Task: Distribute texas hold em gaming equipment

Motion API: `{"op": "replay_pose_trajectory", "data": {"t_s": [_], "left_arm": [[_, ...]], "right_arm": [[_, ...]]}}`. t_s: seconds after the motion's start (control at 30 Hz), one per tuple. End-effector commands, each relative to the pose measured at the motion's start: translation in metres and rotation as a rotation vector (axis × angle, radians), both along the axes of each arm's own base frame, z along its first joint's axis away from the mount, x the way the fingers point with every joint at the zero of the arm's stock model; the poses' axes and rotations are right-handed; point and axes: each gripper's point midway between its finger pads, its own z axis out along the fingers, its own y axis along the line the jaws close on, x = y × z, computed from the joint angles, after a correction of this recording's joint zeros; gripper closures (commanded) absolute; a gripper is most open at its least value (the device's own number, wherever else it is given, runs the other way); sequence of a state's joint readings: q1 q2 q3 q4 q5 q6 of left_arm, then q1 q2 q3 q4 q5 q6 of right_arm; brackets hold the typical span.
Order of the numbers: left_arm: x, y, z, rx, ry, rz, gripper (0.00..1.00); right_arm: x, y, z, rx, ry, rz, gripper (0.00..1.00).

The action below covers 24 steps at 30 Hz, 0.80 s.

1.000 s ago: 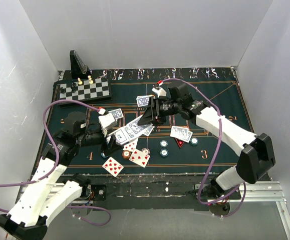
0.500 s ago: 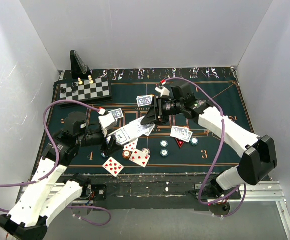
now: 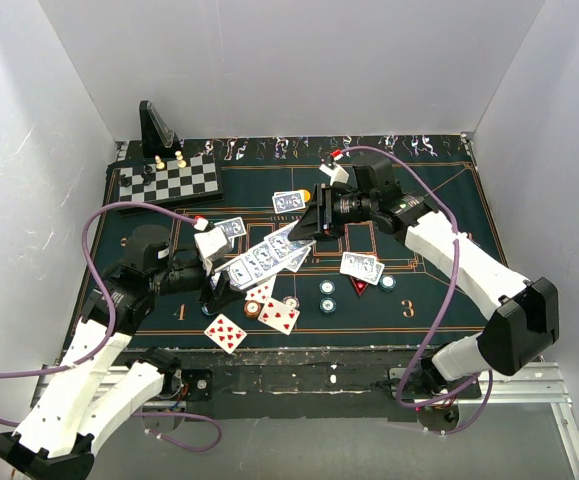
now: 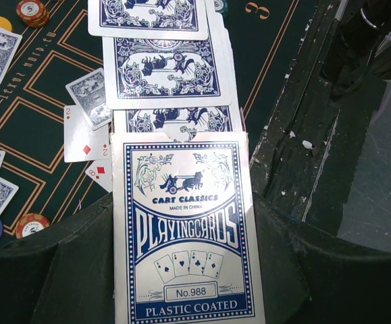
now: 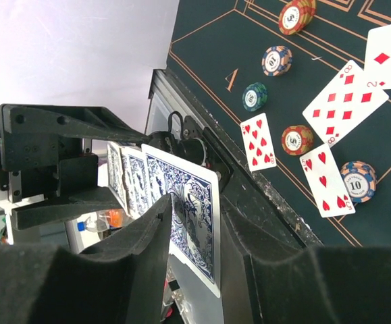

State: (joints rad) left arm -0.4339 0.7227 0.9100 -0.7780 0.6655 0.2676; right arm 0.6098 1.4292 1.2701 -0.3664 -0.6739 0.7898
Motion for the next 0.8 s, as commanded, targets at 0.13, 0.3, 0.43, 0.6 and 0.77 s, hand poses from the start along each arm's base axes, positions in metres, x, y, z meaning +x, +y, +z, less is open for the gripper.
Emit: {"op": "replay_pose_trajectory", "data": {"t_s": [0.13,0.3,0.43,0.6,0.77], "left_arm": [[0.001,-0.003,0.018,-0.041,-0.053,-0.009,1.00],[0.002,-0.003,0.020,-0.046,-0.055,-0.006,1.00],[0.002,-0.004,0.021,-0.048,-0.056,-0.008,1.00],[0.002,-0.004,0.020,-0.050,-0.055,-0.008,1.00],[0.001,-0.004,0.020,-0.053,-0.053,-0.008,1.00]], "right_arm": [[-0.011,0.002,0.060,0.141,-0.106,0.055,0.63],[-0.013,0.001,0.061,0.145,-0.102,0.052,0.66],[-0.015,0.004,0.059,0.154,-0.092,0.060,0.68],[-0.016,0.006,0.072,0.175,-0.112,0.074,0.71],[-0.020,0.006,0.091,0.201,-0.137,0.089,0.73]]}}
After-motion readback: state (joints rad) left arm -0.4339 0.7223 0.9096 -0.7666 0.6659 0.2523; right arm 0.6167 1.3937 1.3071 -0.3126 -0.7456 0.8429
